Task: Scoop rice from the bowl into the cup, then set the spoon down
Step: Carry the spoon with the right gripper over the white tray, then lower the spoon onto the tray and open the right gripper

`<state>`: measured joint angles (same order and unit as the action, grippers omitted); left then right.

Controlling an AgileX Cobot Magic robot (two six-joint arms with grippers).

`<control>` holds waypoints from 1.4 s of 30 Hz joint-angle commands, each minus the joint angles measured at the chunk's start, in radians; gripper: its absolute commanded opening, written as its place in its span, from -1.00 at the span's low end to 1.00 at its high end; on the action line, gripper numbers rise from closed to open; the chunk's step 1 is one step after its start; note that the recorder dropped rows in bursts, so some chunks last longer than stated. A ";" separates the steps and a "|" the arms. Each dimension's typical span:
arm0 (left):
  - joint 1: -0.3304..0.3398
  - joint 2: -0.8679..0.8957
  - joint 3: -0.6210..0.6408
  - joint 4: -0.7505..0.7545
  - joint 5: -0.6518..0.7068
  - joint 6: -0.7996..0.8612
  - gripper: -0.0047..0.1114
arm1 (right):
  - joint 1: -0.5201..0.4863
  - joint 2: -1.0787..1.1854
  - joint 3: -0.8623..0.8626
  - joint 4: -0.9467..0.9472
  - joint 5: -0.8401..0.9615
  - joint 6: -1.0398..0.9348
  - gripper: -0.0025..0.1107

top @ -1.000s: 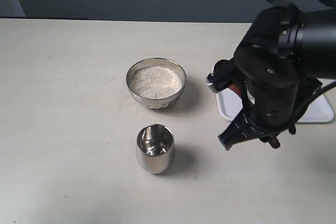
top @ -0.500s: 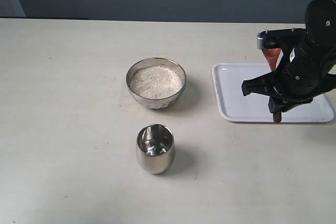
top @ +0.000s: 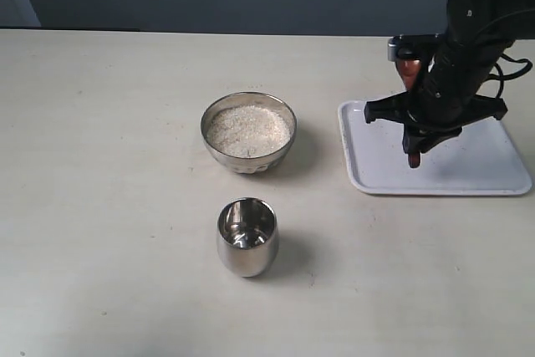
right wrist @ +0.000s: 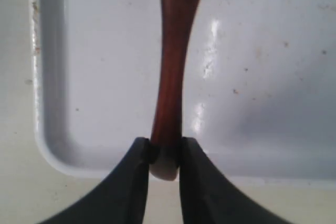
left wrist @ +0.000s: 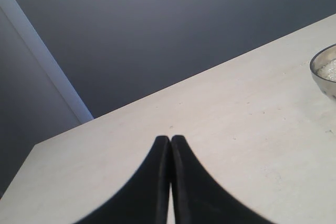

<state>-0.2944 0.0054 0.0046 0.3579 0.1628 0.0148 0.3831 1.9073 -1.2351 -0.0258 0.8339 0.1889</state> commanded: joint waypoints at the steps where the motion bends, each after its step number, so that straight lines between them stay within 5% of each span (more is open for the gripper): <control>1: -0.007 -0.005 -0.005 -0.002 -0.007 -0.007 -0.91 | -0.004 0.065 -0.079 -0.016 0.073 -0.024 -0.97; 32: -0.007 -0.005 -0.005 -0.002 -0.007 -0.007 -0.91 | -0.046 0.165 -0.180 0.010 0.216 -0.063 -0.97; 42: -0.007 -0.005 -0.005 -0.002 -0.006 -0.007 -0.91 | -0.046 0.179 -0.206 -0.001 0.387 -0.065 -0.97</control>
<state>-0.2944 0.0054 0.0046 0.3579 0.1628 0.0148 0.3431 2.0808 -1.4358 -0.0187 1.2098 0.1320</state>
